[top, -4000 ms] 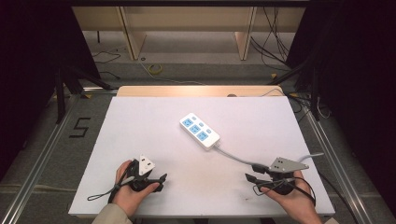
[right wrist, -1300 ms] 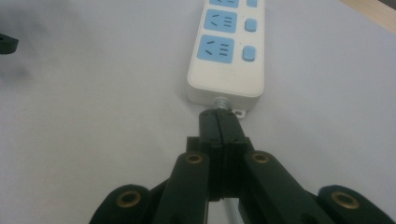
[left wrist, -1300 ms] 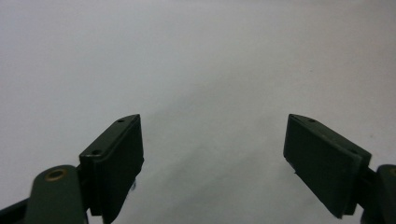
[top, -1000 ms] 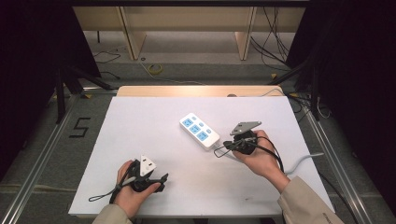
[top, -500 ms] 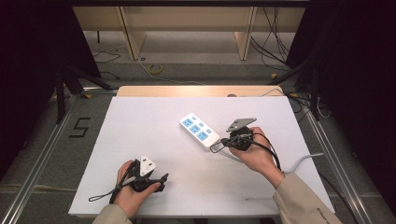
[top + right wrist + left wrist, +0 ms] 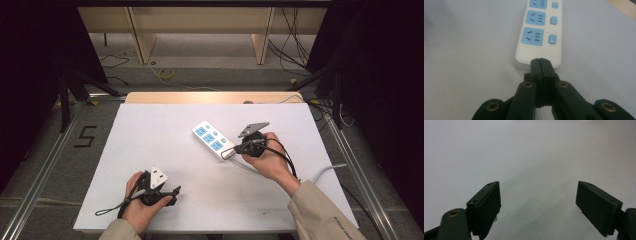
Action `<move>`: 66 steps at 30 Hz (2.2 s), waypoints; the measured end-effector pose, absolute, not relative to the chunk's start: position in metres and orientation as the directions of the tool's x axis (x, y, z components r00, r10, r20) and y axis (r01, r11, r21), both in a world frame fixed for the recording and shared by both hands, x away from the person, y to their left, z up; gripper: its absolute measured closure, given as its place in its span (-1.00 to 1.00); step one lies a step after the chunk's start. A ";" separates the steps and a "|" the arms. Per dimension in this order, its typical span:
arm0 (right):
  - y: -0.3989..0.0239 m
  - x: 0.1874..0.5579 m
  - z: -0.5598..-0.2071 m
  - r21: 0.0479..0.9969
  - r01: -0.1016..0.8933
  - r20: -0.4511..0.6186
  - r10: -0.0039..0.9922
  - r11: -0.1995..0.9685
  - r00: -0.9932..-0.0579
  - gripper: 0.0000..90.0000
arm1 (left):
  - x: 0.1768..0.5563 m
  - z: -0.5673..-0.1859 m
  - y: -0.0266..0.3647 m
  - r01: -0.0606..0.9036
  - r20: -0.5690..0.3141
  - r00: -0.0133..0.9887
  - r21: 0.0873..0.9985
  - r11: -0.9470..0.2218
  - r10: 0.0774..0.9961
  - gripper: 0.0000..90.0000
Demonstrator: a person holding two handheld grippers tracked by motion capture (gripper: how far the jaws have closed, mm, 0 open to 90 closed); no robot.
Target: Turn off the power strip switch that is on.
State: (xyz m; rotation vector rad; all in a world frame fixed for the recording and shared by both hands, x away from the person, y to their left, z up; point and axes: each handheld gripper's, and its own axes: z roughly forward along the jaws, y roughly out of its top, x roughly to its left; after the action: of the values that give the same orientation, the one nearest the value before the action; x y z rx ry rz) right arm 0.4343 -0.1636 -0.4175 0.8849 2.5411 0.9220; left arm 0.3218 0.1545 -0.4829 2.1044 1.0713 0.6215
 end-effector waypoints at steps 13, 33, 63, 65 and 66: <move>-0.154 0.444 -0.417 0.654 0.453 -0.065 0.642 0.606 -0.764 1.00 | 0.322 -0.483 0.154 0.505 0.094 0.546 0.756 -0.416 0.832 -0.56; -0.141 0.458 -0.419 0.643 0.453 -0.083 0.644 0.618 -0.761 1.00 | 0.322 -0.482 0.153 0.500 0.097 0.554 0.755 -0.424 0.827 -0.56; -0.125 0.485 -0.427 0.628 0.463 -0.097 0.654 0.625 -0.751 1.00 | 0.322 -0.482 0.153 0.496 0.091 0.553 0.763 -0.415 0.828 -0.52; -0.124 0.485 -0.426 0.629 0.469 -0.094 0.659 0.621 -0.746 1.00 | 0.321 -0.482 0.153 0.497 0.092 0.554 0.760 -0.418 0.827 -0.52; -0.124 0.487 -0.426 0.629 0.471 -0.092 0.662 0.618 -0.744 1.00 | 0.321 -0.482 0.153 0.497 0.091 0.553 0.762 -0.415 0.828 -0.52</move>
State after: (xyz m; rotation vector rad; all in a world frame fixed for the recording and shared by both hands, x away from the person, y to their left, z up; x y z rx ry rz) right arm 0.4866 -0.1241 -0.4263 0.9143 2.5292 0.8504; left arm 0.3213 0.1531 -0.4825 2.0899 1.0612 0.6091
